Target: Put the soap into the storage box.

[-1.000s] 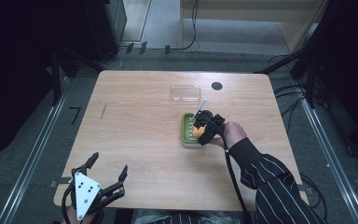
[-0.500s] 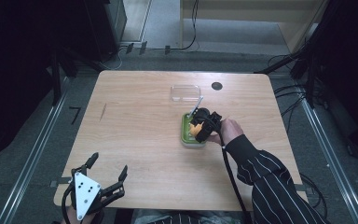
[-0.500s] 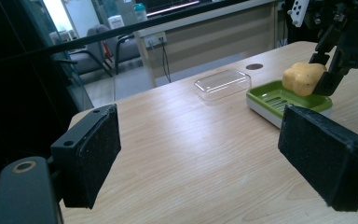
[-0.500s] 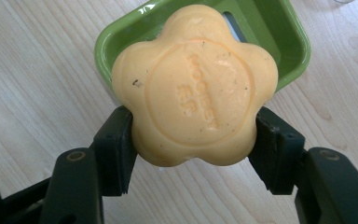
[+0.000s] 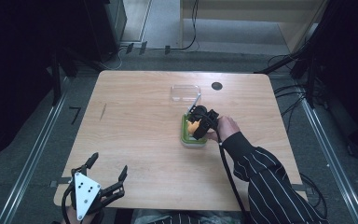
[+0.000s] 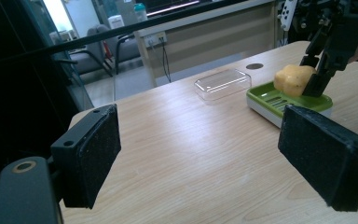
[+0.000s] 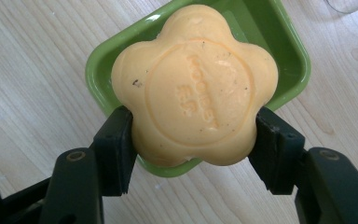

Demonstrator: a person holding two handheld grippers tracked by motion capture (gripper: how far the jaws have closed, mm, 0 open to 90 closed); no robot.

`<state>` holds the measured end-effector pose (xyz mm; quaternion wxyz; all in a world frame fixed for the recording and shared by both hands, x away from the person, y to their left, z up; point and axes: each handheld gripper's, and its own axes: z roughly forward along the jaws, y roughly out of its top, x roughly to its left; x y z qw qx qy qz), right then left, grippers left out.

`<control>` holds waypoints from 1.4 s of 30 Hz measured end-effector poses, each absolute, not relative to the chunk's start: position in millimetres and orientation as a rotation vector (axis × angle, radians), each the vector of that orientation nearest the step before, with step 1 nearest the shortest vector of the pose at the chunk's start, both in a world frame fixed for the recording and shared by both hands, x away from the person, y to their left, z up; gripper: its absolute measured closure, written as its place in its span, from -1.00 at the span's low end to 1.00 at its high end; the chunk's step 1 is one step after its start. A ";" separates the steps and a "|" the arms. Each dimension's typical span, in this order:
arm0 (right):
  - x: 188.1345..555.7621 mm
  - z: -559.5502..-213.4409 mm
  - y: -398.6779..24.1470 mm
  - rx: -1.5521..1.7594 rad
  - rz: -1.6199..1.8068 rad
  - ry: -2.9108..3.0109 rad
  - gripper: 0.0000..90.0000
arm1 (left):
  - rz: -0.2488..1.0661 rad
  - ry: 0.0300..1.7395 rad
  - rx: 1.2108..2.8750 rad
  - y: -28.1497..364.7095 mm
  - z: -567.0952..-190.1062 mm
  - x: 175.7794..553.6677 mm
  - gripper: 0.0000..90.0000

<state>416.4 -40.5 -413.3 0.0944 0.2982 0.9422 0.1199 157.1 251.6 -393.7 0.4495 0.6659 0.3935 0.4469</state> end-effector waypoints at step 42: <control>435.0 -438.9 -26.9 0.876 0.276 2.800 -0.12 | 1.107 0.975 1.648 252.2 -393.7 156.5 -0.71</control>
